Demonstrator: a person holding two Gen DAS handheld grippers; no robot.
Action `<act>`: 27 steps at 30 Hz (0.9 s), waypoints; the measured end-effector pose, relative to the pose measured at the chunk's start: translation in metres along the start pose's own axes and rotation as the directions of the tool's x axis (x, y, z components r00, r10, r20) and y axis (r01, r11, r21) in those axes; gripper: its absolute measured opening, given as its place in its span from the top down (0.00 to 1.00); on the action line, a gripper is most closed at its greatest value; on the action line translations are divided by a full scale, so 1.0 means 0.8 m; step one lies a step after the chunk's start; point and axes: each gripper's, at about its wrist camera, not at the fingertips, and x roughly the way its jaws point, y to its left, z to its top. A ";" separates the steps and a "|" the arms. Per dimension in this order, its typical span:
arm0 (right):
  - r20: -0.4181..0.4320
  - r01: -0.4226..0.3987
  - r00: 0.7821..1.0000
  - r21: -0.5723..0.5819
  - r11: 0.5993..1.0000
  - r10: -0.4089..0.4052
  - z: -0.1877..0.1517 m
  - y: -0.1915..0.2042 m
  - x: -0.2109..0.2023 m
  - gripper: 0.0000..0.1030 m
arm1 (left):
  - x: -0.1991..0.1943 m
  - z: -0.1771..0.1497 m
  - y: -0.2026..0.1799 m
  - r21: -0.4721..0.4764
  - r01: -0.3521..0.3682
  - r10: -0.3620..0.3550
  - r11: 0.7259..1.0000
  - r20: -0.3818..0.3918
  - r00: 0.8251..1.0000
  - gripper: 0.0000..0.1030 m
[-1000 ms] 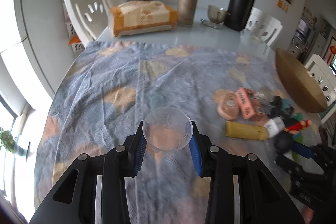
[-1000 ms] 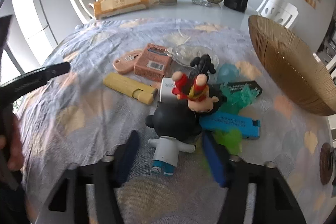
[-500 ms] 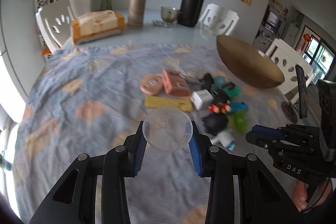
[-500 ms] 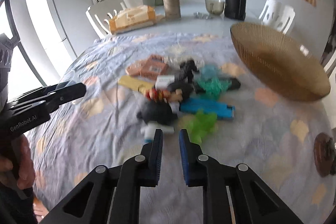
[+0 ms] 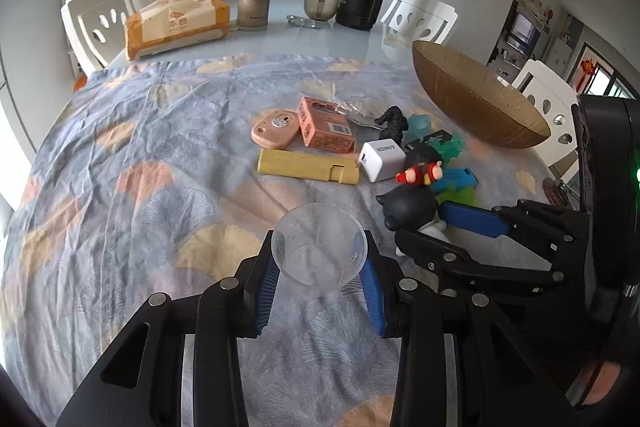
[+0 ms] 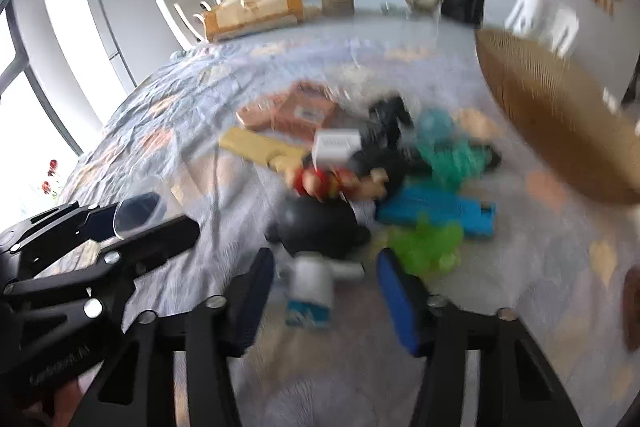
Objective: Organize rigid objects
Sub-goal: 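Grasp the white-bodied black-headed figurine with the right gripper while the left holds the cup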
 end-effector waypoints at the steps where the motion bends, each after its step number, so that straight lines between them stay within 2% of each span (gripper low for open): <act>1: 0.007 0.020 1.000 -0.016 1.000 -0.020 0.000 0.004 0.000 0.59 | 0.001 0.000 0.001 0.001 -0.007 0.007 1.000 0.001 1.000 0.67; 3: 0.022 0.020 1.000 -0.032 0.999 -0.019 -0.001 0.006 -0.006 0.60 | 0.000 0.000 0.004 -0.008 0.005 -0.005 1.000 0.002 1.000 0.67; 6: 0.048 -0.053 0.997 -0.015 0.998 0.054 -0.008 -0.005 -0.030 0.71 | -0.002 -0.003 0.003 -0.016 0.016 -0.016 1.000 -0.004 1.000 0.66; 8: 0.061 -0.117 0.991 0.010 0.993 0.116 -0.016 -0.019 -0.051 0.88 | -0.005 -0.006 0.000 -0.017 0.016 -0.016 1.000 -0.006 1.000 0.66; 11: 0.070 -0.114 0.991 0.016 0.993 0.113 -0.029 -0.036 -0.069 0.88 | -0.009 -0.010 -0.004 -0.016 0.031 -0.031 0.999 0.006 0.999 0.66; 13: 0.048 -0.157 0.987 0.016 0.987 0.156 -0.039 -0.045 -0.071 0.88 | -0.008 -0.013 -0.006 -0.011 0.032 -0.031 0.999 0.015 0.999 0.66; 15: 0.032 -0.200 0.980 0.059 0.978 0.198 -0.048 -0.057 -0.070 0.86 | -0.003 -0.014 -0.003 -0.019 0.037 -0.037 0.999 0.016 0.999 0.66; 17: 0.017 -0.252 0.968 0.101 0.962 0.251 -0.053 -0.065 -0.064 0.75 | 0.003 -0.016 0.003 -0.041 0.044 -0.044 0.998 0.007 0.999 0.66; 19: 0.017 -0.250 0.968 0.112 0.962 0.250 -0.056 -0.064 -0.059 0.47 | 0.001 -0.016 0.006 -0.054 0.053 -0.052 0.997 0.019 0.998 0.66; 24: -0.030 -0.240 0.969 0.096 0.966 0.244 -0.045 -0.040 -0.037 0.46 | -0.003 -0.017 0.008 -0.058 0.063 -0.061 0.996 0.042 0.997 0.66; 27: -0.065 -0.139 0.988 0.054 0.989 0.143 -0.035 -0.017 -0.012 0.45 | -0.006 -0.018 0.010 -0.061 0.067 -0.064 0.996 0.057 0.996 0.66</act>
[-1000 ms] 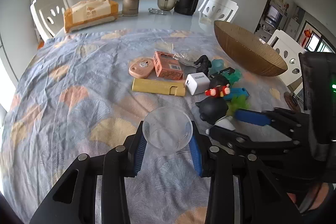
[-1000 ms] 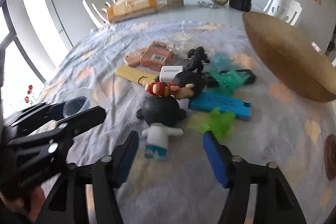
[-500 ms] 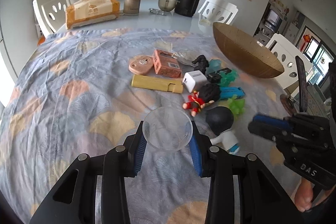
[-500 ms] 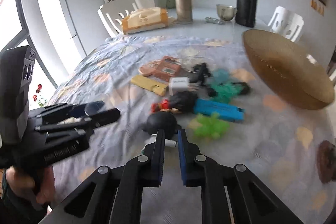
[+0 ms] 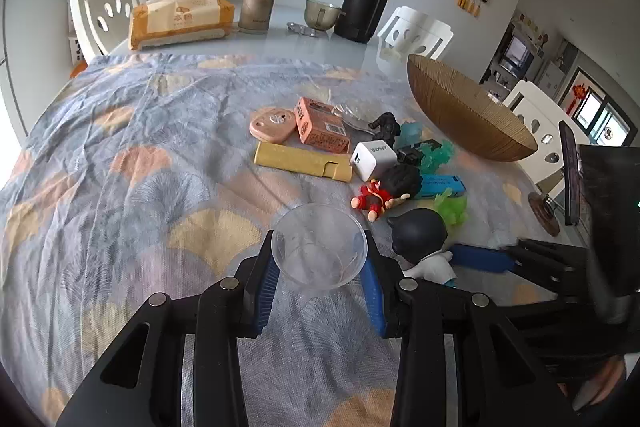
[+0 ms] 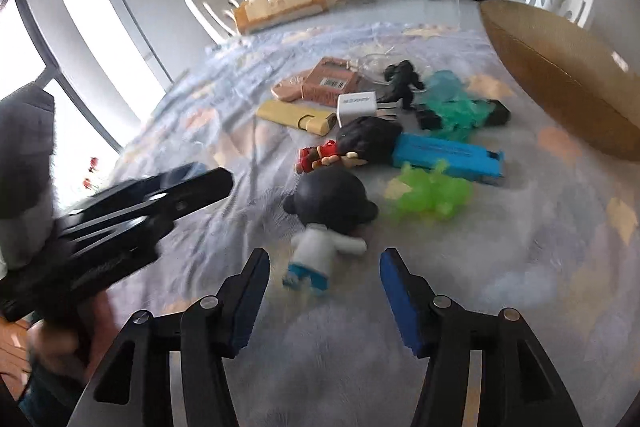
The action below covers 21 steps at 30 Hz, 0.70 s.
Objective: Organize rigid objects
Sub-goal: 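Grasp the white-bodied black-headed figurine with the right gripper while the left holds the cup, then carry the cup and figurine over the amber bowl and open both grippers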
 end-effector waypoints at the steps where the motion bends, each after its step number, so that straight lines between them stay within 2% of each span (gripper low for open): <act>1: 0.019 0.057 0.998 -0.017 0.998 -0.057 0.004 0.008 0.004 0.46 | -0.001 0.000 0.001 -0.002 0.000 0.000 1.000 0.006 1.000 0.66; 3: 0.030 0.110 0.994 -0.025 0.994 -0.109 0.009 0.013 0.011 0.45 | -0.004 0.000 0.002 -0.008 0.005 -0.005 1.000 0.019 1.000 0.66; 5: 0.051 0.134 0.990 -0.040 0.990 -0.132 0.011 0.020 0.011 0.57 | -0.003 0.000 0.002 -0.008 0.006 -0.005 1.000 0.019 1.000 0.66; 8: 0.063 0.126 0.991 -0.051 0.991 -0.122 0.005 0.021 0.005 0.57 | -0.002 0.000 0.000 0.001 0.002 -0.002 1.000 0.017 1.000 0.66; 12: 0.125 0.056 0.991 -0.001 0.998 -0.055 0.000 0.003 -0.028 0.57 | -0.004 0.001 -0.009 0.025 -0.014 0.014 1.000 0.019 1.000 0.66; 14: 0.167 0.081 0.982 0.015 0.997 -0.083 0.004 -0.009 -0.053 0.57 | -0.005 0.007 -0.021 0.052 -0.024 0.024 0.998 0.011 1.000 0.66; 16: 0.209 0.107 0.971 0.039 0.994 -0.113 0.012 -0.025 -0.077 0.57 | -0.012 0.023 -0.036 0.074 0.009 -0.011 0.997 0.023 1.000 0.66; 21: 0.277 0.177 0.935 0.184 0.967 -0.223 0.050 -0.097 -0.136 0.57 | -0.019 0.107 -0.104 0.169 0.110 -0.123 0.979 0.071 0.990 0.66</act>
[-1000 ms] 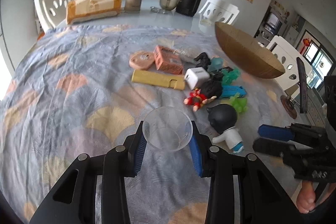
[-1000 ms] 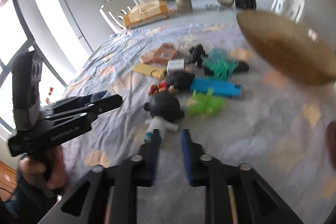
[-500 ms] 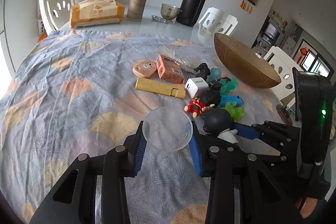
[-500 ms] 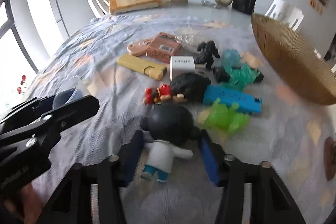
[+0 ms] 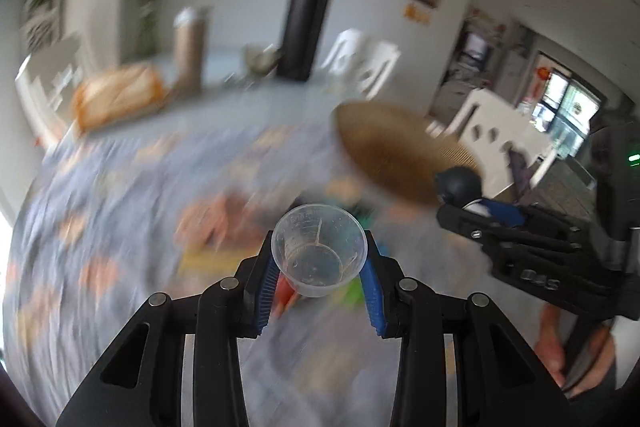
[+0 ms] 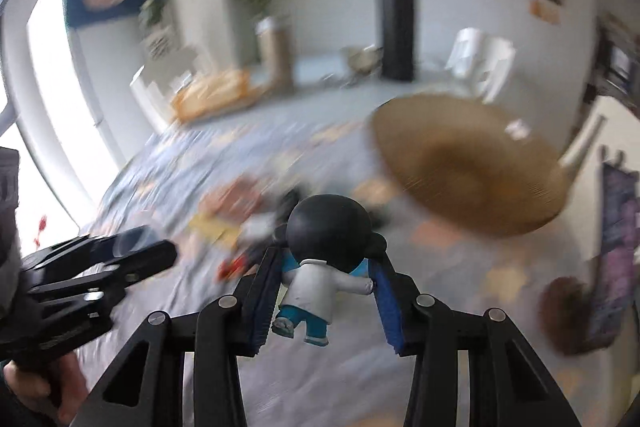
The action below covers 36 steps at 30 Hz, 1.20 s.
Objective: Organize rigid objects
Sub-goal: 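Carry the cup and figurine over the amber bowl and open both grippers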
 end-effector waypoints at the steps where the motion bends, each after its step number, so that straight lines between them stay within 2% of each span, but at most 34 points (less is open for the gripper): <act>1: 0.004 0.025 1.000 0.027 0.999 -0.026 0.011 -0.015 -0.001 0.57 | 0.007 0.018 -0.011 0.017 0.022 -0.022 1.000 0.007 1.000 0.66; 4: -0.013 0.096 0.995 0.108 0.990 -0.095 0.040 -0.059 0.009 0.57 | 0.053 0.070 -0.042 0.046 0.072 -0.071 0.996 -0.009 0.997 0.66; 6: -0.046 0.118 0.993 0.144 0.983 -0.112 0.048 -0.084 0.023 0.57 | 0.087 0.082 -0.052 0.040 0.083 -0.082 0.996 -0.032 0.996 0.66; 11: -0.110 0.140 0.986 0.162 0.977 -0.123 0.050 -0.109 0.060 0.58 | 0.163 0.083 -0.077 0.044 0.101 -0.097 0.994 -0.092 0.991 0.66; 15: -0.153 0.165 0.978 0.152 0.975 -0.141 0.048 -0.113 0.085 0.58 | 0.193 0.078 -0.091 0.053 0.128 -0.120 0.990 -0.137 0.983 0.66; 16: -0.164 0.180 0.974 0.142 0.973 -0.156 0.046 -0.113 0.089 0.57 | 0.200 0.078 -0.093 0.055 0.138 -0.128 0.989 -0.160 0.979 0.63; 18: -0.170 0.218 0.965 0.115 0.969 -0.197 0.046 -0.115 0.091 0.58 | 0.206 0.080 -0.091 0.045 0.148 -0.137 0.988 -0.189 0.972 0.39; 20: -0.148 0.254 0.960 0.092 0.963 -0.239 0.050 -0.113 0.082 0.54 | 0.196 0.083 -0.082 0.027 0.139 -0.133 0.990 -0.166 0.977 0.31; 22: -0.099 0.281 0.957 0.080 0.956 -0.273 0.056 -0.113 0.060 0.49 | 0.173 0.087 -0.069 0.006 0.145 -0.143 0.989 -0.118 0.983 0.30; 24: -0.032 0.276 0.961 0.090 0.957 -0.274 0.059 -0.111 0.027 0.49 | 0.138 0.091 -0.051 -0.030 0.154 -0.156 0.988 -0.079 0.985 0.30; 26: 0.007 0.259 0.965 0.107 0.960 -0.262 0.060 -0.110 0.004 0.43 | 0.108 0.091 -0.036 -0.043 0.135 -0.137 0.990 -0.036 0.990 0.30; 28: 0.043 0.216 0.974 0.115 0.970 -0.222 0.056 -0.105 -0.018 0.43 | 0.064 0.082 -0.018 -0.040 0.090 -0.090 0.995 0.021 0.996 0.30; 31: 0.057 0.116 0.991 0.095 0.989 -0.121 0.045 -0.085 -0.036 0.42 | 0.021 0.061 0.007 -0.059 -0.001 0.004 0.998 0.050 0.999 0.30; 34: 0.047 0.015 0.999 0.065 0.998 -0.018 0.028 -0.054 -0.036 0.39 | -0.010 0.026 0.039 -0.102 -0.091 0.097 0.991 0.059 0.994 0.30; 36: 0.036 -0.022 0.999 0.039 0.999 0.021 0.014 -0.032 -0.026 0.39 | -0.018 -0.002 0.061 -0.131 -0.160 0.168 0.978 0.047 0.985 0.30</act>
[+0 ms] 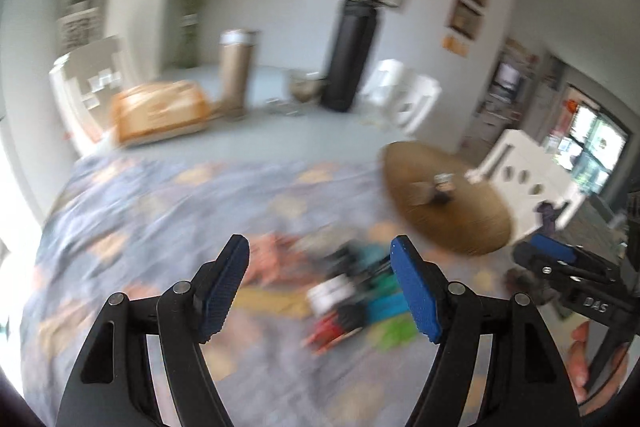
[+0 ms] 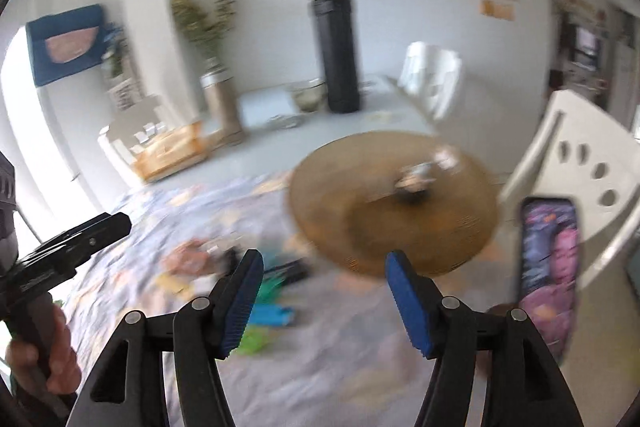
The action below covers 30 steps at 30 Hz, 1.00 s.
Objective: Organize rigid objects
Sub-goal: 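Carry the cup and figurine over the amber bowl and open both grippers, then grasp the red-clothed figurine with the left gripper while the right grasps the green translucent figure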
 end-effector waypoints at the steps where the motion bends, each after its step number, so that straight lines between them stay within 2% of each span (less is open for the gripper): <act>1: -0.013 -0.010 1.000 -0.013 1.000 0.010 -0.011 0.011 0.010 0.39 | 0.002 -0.012 0.011 -0.008 -0.025 0.025 1.000 -0.007 1.000 0.30; 4: -0.050 -0.037 0.998 -0.045 0.998 0.035 -0.041 0.034 0.048 0.39 | 0.015 -0.046 0.041 -0.027 -0.088 0.086 0.996 -0.053 0.995 0.30; 9: -0.135 -0.054 0.990 -0.063 0.997 0.045 -0.082 0.047 0.109 0.39 | 0.045 -0.084 0.070 -0.065 -0.111 0.103 0.992 -0.117 0.988 0.30; 12: -0.152 -0.034 0.988 -0.063 0.997 0.024 -0.083 0.044 0.119 0.39 | 0.053 -0.089 0.065 -0.035 -0.133 0.127 0.990 -0.142 0.982 0.30; 16: -0.170 -0.056 0.984 -0.023 0.998 0.052 -0.083 0.032 0.121 0.39 | 0.056 -0.089 0.049 0.040 -0.152 0.156 0.988 -0.146 0.977 0.30; 19: -0.166 -0.081 0.983 -0.010 0.997 0.078 -0.084 0.029 0.116 0.39 | 0.053 -0.092 0.042 0.076 -0.108 0.119 0.991 -0.156 0.981 0.30; 20: -0.170 -0.092 0.981 -0.008 0.996 0.090 -0.085 0.031 0.117 0.39 | 0.053 -0.092 0.035 0.086 -0.042 0.057 0.995 -0.179 0.982 0.30; 21: -0.183 -0.116 0.977 -0.011 0.993 0.112 -0.086 0.033 0.118 0.39 | 0.056 -0.091 0.030 0.089 0.013 0.006 0.996 -0.207 0.978 0.30; 22: -0.205 -0.159 0.967 -0.020 0.987 0.151 -0.087 0.037 0.119 0.39 | 0.061 -0.090 0.019 0.097 0.082 -0.055 0.992 -0.254 0.966 0.30; 23: -0.217 -0.183 0.961 -0.028 0.983 0.173 -0.089 0.041 0.118 0.39 | 0.067 -0.087 0.011 0.113 0.114 -0.078 0.987 -0.285 0.955 0.30; 26: -0.267 -0.180 0.950 -0.054 0.982 0.160 -0.093 0.052 0.125 0.39 | 0.087 -0.081 -0.015 0.205 0.139 -0.066 0.969 -0.330 0.942 0.30; 30: -0.299 -0.177 0.943 -0.080 0.981 0.146 -0.095 0.054 0.135 0.41 | 0.119 -0.074 -0.024 0.228 0.147 -0.053 0.962 -0.371 0.927 0.35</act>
